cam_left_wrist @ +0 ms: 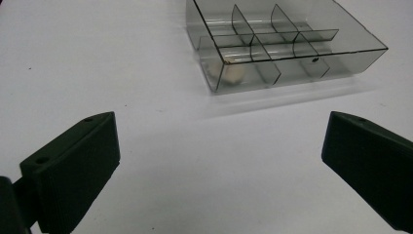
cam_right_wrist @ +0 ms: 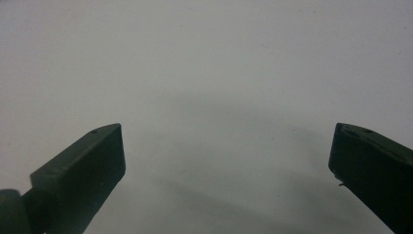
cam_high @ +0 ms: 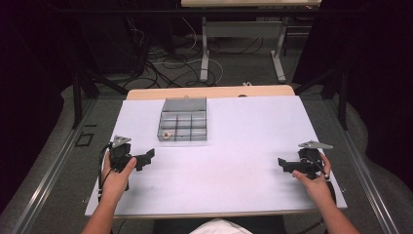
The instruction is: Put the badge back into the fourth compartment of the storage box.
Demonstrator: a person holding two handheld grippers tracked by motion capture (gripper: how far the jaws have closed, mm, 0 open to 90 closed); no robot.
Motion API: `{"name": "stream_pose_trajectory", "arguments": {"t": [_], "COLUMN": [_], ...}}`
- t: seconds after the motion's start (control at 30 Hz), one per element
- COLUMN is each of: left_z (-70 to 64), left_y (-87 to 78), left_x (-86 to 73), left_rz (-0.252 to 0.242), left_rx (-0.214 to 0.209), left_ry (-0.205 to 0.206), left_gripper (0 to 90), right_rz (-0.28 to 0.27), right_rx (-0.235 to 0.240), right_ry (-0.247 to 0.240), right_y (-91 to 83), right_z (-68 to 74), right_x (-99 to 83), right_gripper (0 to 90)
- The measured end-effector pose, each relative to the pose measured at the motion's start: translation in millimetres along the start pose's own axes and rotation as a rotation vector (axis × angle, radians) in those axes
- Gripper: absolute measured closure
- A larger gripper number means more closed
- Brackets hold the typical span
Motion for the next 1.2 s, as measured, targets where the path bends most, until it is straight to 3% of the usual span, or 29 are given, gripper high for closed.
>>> {"name": "stream_pose_trajectory", "arguments": {"t": [0.2, 0.47, 0.77, 1.2], "left_z": [3.8, 8.9, 20.1, 21.2], "left_y": [0.2, 3.6, 7.9, 8.5], "left_x": [-5.1, -12.4, -16.7, -16.5], "left_rz": [0.006, 0.003, 0.011, 0.007], "left_rx": [0.008, 0.016, 0.035, 0.036], "left_ry": [0.020, 0.016, -0.009, -0.020], "left_gripper": [0.6, 0.8, 0.8, 0.8], "right_rz": [0.000, 0.000, 0.001, 0.001], "right_rx": [0.000, -0.003, -0.003, -0.003], "right_ry": [-0.002, 0.002, 0.000, -0.003], "right_y": [-0.1, -0.5, -0.8, -0.4], "right_z": [0.1, -0.3, -0.5, -1.0], "right_x": [0.1, 0.0, 0.2, -0.1], "right_gripper": [0.0, 0.0, 0.0, 0.0]}}
Point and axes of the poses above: each handheld gripper's, and its own axes: y roughly forward along the jaws, x roughly out of its top, z roughly to its left, the point moved 1 cm from there along y, roughly forward along the jaws, and after that the axes turned 10 degrees about -y, right-handed, at the moved point
